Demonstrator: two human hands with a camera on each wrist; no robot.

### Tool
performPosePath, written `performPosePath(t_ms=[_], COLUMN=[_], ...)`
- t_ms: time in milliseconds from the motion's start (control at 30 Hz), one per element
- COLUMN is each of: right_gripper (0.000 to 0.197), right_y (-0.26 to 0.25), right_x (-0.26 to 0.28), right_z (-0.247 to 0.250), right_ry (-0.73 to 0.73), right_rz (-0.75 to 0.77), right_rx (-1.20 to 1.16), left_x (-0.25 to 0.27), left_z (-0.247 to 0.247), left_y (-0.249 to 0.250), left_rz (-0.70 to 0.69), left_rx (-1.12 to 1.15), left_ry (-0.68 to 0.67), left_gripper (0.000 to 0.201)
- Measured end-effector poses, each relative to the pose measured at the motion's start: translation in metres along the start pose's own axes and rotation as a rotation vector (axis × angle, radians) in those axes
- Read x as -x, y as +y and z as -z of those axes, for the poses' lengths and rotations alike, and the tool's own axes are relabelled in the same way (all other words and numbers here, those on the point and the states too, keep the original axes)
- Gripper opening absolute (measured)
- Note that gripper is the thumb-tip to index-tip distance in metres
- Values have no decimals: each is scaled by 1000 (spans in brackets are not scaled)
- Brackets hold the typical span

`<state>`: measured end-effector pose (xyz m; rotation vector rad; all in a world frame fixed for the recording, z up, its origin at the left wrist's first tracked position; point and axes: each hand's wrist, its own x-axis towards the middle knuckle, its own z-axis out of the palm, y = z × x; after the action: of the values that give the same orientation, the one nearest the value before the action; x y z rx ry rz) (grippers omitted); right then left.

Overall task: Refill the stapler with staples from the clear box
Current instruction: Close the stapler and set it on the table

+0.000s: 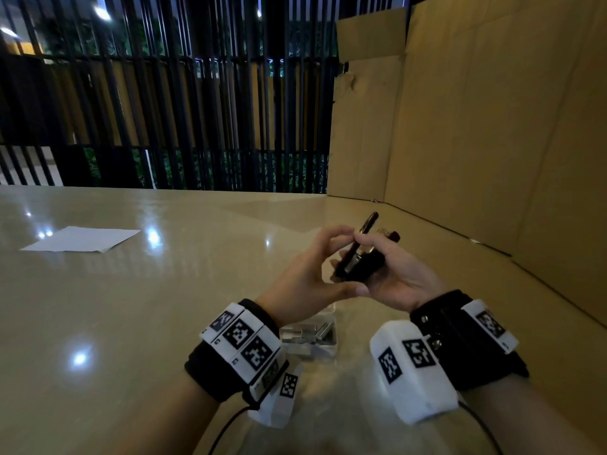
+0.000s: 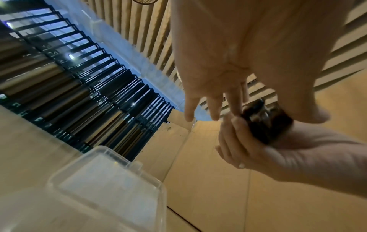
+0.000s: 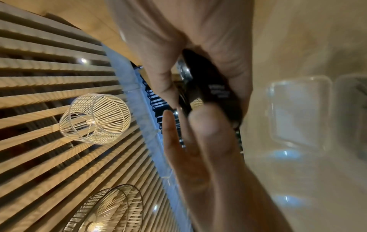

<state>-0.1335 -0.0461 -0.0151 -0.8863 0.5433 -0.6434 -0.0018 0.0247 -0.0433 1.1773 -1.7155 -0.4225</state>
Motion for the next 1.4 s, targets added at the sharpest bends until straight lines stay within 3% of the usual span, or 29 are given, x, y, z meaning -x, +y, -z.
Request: performPosePath(t_ms=[100,167,267,367,500,700,933,1000,1133,1200,1400], right_gripper=[12,40,72,67,59,50,47,46,46,48,49], right_y=[-8,-13,-21,-24,-15,1,5,5,4,4,4], right_x=[-1,-4,1,4,5,-3,-7,-7,-6,-7,-10], right_z=[9,19,29,39,42,38,40,40,37,36,38], right_ry=[21,63,171,144,52,-89,-87,-71,-92,-115,-121], right_rz=[18,54,86,56,-167,-206,-233,-227,-223,-222,-215], right_rx=[179,379,974,1551,1872,1881,1959,1964,1980,1989,1964], left_x=[-1,-2,-2,-3,-4,-4,-2,-1,3,4,4], left_z=[2,1,1,3,4,6,6,6,-2,-6,-9], left_y=[1,0,-3,-6,-8,-6,-3,0,0,-3,3], left_rz=[28,61,93,136,191,200,237,243,306,367,413], left_rx=[-29,-68,-148,-159,-217,-295,-321,-358,-490,-521,-546], left_ry=[2,18,36,52,39,14,0,-95,-458,-576,-643], left_gripper=[47,35,30,21,21,18,17,21,35,44,51])
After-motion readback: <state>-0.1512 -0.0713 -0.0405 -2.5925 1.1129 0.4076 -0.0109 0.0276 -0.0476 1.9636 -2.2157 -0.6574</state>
